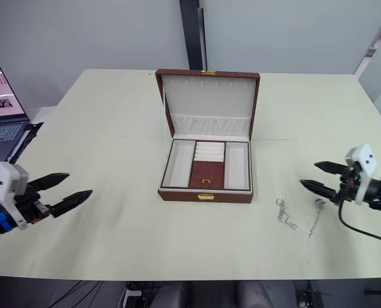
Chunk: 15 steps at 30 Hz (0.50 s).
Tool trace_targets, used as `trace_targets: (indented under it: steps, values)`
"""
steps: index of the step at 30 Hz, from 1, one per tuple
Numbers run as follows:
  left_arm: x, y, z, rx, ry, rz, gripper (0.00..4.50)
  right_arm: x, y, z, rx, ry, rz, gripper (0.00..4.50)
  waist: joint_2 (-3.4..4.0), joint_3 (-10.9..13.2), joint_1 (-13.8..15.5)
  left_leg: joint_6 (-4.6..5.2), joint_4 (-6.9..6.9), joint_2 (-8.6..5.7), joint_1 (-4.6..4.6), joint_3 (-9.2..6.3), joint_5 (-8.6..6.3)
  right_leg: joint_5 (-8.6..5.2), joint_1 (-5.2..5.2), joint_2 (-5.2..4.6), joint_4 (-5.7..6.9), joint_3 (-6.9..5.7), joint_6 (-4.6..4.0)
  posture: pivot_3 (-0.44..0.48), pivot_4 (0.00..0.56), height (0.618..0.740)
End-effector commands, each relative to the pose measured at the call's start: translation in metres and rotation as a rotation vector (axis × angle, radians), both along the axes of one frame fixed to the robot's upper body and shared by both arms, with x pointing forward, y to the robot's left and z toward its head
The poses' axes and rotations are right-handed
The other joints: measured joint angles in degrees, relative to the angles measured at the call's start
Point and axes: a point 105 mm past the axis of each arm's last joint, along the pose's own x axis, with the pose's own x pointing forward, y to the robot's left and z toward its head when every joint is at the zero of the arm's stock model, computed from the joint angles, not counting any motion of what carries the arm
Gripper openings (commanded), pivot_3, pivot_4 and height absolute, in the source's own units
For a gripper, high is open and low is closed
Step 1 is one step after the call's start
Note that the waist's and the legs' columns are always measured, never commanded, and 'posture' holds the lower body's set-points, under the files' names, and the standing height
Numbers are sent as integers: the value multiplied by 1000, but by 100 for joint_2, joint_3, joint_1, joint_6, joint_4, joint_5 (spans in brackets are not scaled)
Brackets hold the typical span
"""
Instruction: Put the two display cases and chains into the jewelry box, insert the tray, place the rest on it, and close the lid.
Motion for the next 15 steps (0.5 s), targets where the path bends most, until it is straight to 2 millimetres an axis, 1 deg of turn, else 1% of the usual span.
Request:
trace_targets:
  steps: [1,4,7,10,15]
  values:
    - [0,20,17,50,-54,35,4500,-6,-22,9,-43,-43,-52,4487,0,0,-8,0,0,0,1,3,0,0,-1,0,0,2,0,0,150,740]
    - [0,31,21,44,-63,58,4500,-10,-32,5,-60,-34,-83,4487,0,0,-7,0,-3,1,1,2,0,0,-1,0,0,1,0,0,150,740]
    - [-2,39,19,59,-51,78,4500,-14,-45,-3,-60,-23,-135,4487,0,0,-10,0,-3,1,2,5,0,0,-2,0,0,4,0,0,150,740]
    - [-3,43,18,51,-54,93,4500,-18,-54,-13,-58,-2,-170,4487,0,0,0,0,-3,1,1,4,0,0,-1,0,0,3,0,0,150,740]
    - [-6,42,12,43,-51,102,4500,-19,-59,-22,-55,5,-197,4487,0,0,1,0,-3,2,3,5,0,0,0,-1,1,4,0,0,150,740]
